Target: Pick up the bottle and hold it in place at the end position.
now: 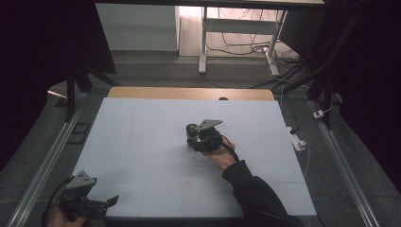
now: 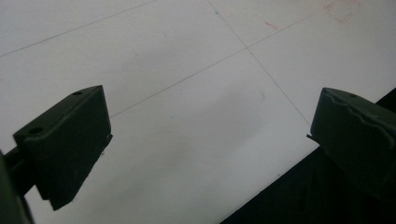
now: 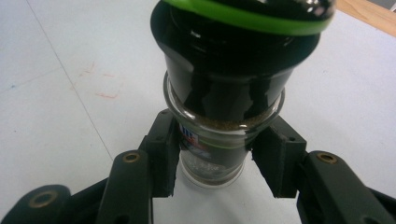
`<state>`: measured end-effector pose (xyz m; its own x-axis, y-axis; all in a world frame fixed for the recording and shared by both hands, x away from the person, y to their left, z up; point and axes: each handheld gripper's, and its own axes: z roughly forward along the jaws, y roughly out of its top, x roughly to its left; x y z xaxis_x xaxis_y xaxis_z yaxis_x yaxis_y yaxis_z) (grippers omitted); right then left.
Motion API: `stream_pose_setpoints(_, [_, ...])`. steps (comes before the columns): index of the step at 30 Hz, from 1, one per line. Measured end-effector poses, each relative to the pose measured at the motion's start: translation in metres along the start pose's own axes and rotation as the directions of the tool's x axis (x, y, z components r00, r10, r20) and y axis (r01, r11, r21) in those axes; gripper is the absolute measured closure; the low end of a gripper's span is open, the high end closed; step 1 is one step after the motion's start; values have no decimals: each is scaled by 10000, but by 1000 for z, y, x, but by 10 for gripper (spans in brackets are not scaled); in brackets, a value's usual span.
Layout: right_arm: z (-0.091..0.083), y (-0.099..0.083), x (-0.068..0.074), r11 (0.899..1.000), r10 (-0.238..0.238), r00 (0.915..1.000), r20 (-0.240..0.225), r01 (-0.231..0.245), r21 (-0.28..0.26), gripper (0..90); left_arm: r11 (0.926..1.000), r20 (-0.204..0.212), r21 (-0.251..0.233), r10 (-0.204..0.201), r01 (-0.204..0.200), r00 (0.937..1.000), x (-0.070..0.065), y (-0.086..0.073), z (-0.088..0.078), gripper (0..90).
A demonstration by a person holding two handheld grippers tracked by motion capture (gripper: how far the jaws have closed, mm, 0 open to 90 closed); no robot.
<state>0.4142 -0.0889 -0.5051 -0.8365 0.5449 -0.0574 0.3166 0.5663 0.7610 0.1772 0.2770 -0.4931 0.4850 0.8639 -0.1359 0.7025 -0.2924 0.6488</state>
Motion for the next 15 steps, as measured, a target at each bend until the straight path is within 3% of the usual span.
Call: stream_pose_setpoints(15, [2,-4,0,9999,116,9999,-19,-116,32,525,10000,11,37,81,-81,10000,-1,0,0,0])
